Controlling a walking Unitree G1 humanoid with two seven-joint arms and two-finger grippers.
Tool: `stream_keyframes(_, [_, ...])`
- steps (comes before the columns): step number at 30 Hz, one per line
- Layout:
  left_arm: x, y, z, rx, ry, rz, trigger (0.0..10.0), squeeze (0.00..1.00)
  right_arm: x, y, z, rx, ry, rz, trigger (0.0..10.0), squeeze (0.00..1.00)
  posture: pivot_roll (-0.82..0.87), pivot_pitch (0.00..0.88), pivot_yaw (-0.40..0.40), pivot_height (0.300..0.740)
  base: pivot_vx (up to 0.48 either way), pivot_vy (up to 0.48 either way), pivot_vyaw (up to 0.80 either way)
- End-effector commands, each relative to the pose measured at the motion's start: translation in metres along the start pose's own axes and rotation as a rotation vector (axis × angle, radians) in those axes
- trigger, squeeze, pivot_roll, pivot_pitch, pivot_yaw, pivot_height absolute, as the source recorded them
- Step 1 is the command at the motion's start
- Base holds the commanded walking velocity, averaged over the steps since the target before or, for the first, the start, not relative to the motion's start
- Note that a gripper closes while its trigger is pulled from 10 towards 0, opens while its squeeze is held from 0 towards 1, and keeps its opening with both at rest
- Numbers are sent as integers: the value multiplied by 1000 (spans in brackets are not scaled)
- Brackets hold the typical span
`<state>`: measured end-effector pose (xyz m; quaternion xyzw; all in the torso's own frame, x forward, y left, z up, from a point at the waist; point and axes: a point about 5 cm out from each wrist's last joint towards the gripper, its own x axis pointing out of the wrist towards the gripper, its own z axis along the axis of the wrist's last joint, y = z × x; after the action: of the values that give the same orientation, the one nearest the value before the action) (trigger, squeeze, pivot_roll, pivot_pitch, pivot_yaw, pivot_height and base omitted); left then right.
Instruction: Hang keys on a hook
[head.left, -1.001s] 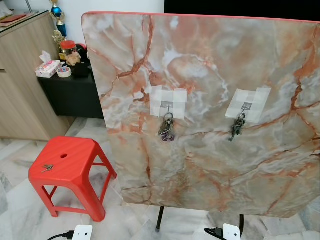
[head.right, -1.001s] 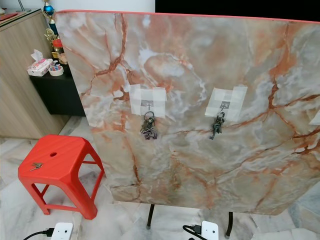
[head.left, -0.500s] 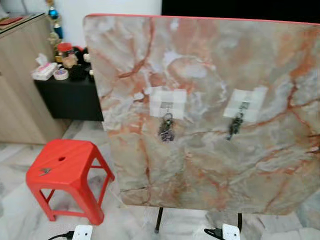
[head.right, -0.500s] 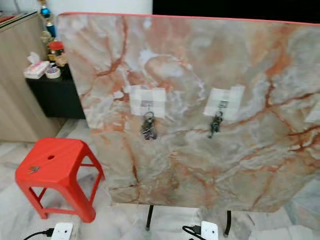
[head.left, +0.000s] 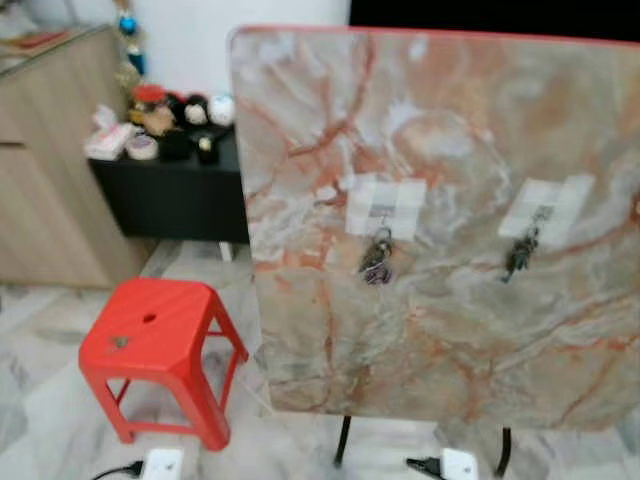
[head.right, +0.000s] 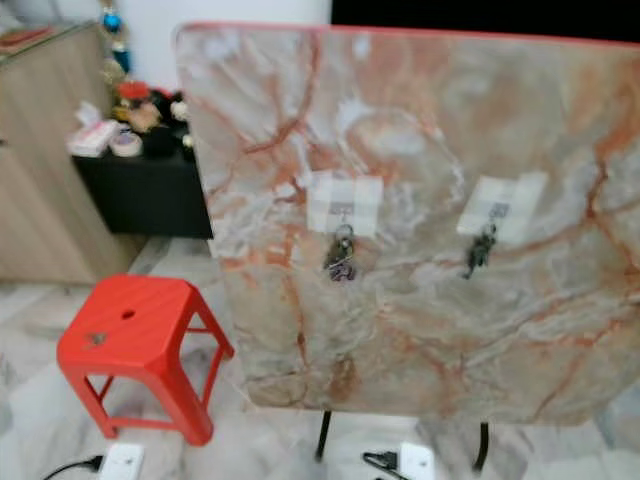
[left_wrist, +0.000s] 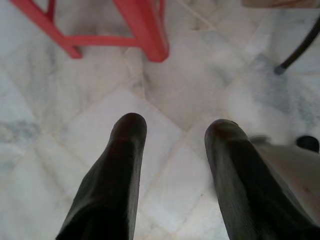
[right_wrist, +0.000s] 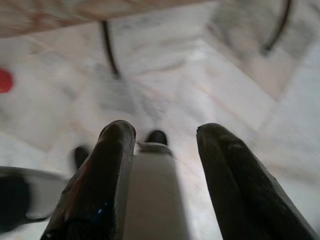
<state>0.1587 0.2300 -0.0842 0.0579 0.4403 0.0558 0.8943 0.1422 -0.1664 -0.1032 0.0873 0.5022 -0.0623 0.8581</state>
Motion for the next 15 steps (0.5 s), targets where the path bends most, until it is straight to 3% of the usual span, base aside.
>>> stream_keyframes(1, [-2, 9, -5, 0, 19, 22, 10000, 0, 1, 9, 0, -2, 6, 22, 10000, 0, 93, 0, -66, 740, 0, 472, 0])
stream_keyframes(15, [-1, 8, -4, -1, 18, 24, 10000, 0, 1, 5, 1, -37, 5, 19, 10000, 0, 97, 0, -70, 740, 0, 468, 0])
